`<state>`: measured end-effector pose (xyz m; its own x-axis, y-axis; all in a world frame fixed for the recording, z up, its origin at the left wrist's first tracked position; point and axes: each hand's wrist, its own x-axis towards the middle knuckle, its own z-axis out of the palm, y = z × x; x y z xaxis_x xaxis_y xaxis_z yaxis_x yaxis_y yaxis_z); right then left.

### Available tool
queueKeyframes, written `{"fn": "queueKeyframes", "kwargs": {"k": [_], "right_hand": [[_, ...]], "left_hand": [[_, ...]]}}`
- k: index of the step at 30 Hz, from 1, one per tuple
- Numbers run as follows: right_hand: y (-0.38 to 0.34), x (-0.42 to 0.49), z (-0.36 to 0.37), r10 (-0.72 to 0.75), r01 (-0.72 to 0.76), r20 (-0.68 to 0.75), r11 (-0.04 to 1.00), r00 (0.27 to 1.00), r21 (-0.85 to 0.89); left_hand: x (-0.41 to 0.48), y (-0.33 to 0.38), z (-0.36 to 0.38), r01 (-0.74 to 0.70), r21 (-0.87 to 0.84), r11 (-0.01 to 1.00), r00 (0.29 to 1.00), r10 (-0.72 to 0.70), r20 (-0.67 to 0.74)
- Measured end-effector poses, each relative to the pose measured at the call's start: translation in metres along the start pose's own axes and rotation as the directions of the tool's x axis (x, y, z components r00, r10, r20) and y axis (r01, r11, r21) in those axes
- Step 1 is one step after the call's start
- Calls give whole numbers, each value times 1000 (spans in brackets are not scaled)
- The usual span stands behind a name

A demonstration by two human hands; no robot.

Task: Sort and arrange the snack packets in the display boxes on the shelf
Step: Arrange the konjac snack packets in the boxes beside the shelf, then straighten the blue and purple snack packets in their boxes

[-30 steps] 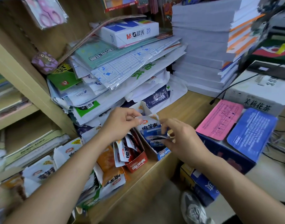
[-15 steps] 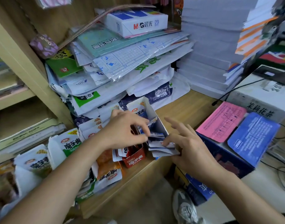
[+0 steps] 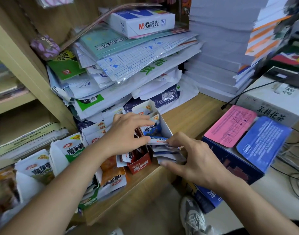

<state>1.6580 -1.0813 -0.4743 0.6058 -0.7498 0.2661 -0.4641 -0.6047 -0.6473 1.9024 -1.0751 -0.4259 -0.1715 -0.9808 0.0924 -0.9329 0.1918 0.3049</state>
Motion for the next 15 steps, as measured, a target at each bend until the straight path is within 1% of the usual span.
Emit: {"fn": "queueKeyframes", "kwargs": {"k": [1, 3, 5, 6, 8, 9, 11, 13, 15], "right_hand": [[-1, 0, 0, 24, -24, 3, 1000, 1000, 18], [-3, -1, 1, 68, -68, -2, 997, 998, 20], [-4, -2, 7, 98, -98, -51, 995, 994, 9], [-6, -1, 10, 120, -120, -85, 993, 989, 9], [-10, 2, 17, 175, -174, -137, 985, 975, 20], [-12, 4, 19, 198, -196, -134, 980, 971, 27], [-14, 6, 18, 214, -212, -74, 977, 974, 30], [-15, 7, 14, 206, -206, -10, 979, 978, -1], [-17, 4, 8, 175, -175, -9, 983, 985, -59]], "left_hand": [[-3, 1, -2, -28, -53, 998, 1000, 27, -11], [-10, 3, -6, -73, -98, 993, 996, 77, 36], [-16, 5, -3, -116, -49, 992, 990, 119, 80], [-18, 7, -1, -131, -12, 991, 989, 131, 67], [-21, 9, 4, -117, 29, 993, 993, 117, -14], [-23, 9, 5, -91, 21, 996, 994, 92, -61], [-30, 9, 2, -35, -42, 998, 992, 29, -127], [-45, 10, -1, -18, -112, 994, 986, -1, -167], [-70, 15, -3, -33, -142, 989, 970, -3, -244]]}}
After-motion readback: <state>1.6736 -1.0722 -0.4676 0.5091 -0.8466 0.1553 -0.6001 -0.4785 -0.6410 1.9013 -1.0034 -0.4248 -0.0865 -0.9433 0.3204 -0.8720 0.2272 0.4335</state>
